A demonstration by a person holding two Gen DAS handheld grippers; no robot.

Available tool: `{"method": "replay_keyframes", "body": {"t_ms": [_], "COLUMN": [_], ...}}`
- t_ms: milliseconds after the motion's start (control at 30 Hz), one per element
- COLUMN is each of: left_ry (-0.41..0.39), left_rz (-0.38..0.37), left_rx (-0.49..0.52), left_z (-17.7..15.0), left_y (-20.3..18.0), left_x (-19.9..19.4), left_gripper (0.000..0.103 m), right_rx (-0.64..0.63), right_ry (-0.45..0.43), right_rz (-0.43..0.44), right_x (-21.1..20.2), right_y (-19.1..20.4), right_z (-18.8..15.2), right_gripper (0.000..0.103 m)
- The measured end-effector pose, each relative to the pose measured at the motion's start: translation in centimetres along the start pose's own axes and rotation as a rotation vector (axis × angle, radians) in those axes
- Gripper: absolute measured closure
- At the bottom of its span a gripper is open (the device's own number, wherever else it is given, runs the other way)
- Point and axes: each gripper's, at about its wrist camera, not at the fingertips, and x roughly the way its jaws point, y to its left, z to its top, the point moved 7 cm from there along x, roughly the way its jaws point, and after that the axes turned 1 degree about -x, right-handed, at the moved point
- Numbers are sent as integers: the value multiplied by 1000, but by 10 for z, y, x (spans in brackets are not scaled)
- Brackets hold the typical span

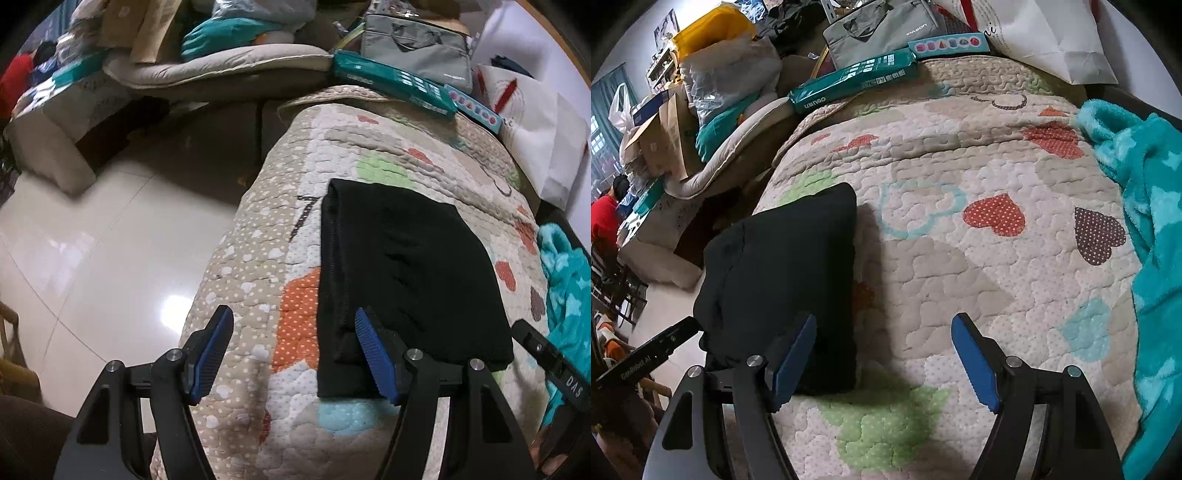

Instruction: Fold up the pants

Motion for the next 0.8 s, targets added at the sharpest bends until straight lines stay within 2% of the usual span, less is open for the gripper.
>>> {"method": "replay_keyframes", "body": {"t_ms": [233, 800], "left_ry": [10, 3], "left_rz": [-5, 6], "left_rx": [-53, -39], "left_z": [2, 2], "left_y": [9, 7], "left_x": [1, 0], "left_gripper": [35, 35], "right_rx": [-21, -4], "right_ry": [-14, -24], "right_rz": [-10, -18], "right_x": [-1, -5], "right_y": [3, 4], "right_z": [1, 1], "right_gripper": [23, 22]}}
